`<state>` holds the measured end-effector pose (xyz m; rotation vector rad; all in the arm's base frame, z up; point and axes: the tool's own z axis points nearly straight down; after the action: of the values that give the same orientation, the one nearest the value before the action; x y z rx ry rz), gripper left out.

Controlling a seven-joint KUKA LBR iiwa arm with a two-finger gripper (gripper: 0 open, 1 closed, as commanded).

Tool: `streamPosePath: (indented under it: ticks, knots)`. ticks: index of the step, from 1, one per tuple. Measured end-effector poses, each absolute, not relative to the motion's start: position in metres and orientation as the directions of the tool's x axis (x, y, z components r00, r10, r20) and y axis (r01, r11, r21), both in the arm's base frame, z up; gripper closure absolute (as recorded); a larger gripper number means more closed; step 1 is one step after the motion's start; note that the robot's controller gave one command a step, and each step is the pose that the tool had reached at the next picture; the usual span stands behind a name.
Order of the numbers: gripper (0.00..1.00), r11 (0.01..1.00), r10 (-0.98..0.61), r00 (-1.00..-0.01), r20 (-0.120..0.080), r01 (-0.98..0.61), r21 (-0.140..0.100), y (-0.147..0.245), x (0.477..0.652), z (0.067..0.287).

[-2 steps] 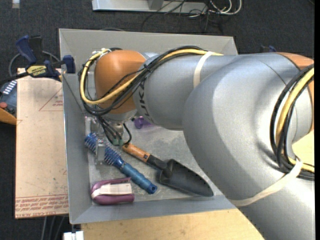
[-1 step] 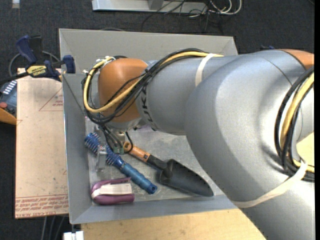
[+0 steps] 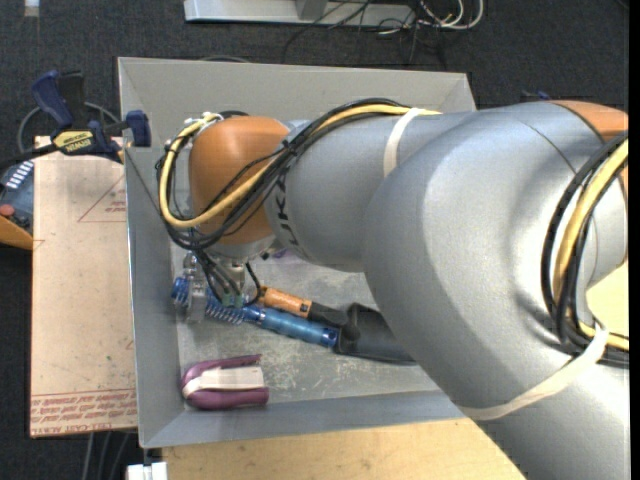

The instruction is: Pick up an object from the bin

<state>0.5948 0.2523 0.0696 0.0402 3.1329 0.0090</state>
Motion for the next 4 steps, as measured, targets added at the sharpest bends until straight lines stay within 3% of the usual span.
streamPosePath:
  ticks: [1,2,4]
  knots:
    - [0.0,1.0,0.026,-1.0,-0.009,0.026,0.006,0.2523,0.5951,0.07]
    - [1.0,1.0,0.026,-1.0,-0.008,0.026,0.006,0.2523,0.5947,0.0695]
    - [1.0,1.0,0.028,-1.0,-0.008,0.028,0.007,0.252,0.5941,0.0694]
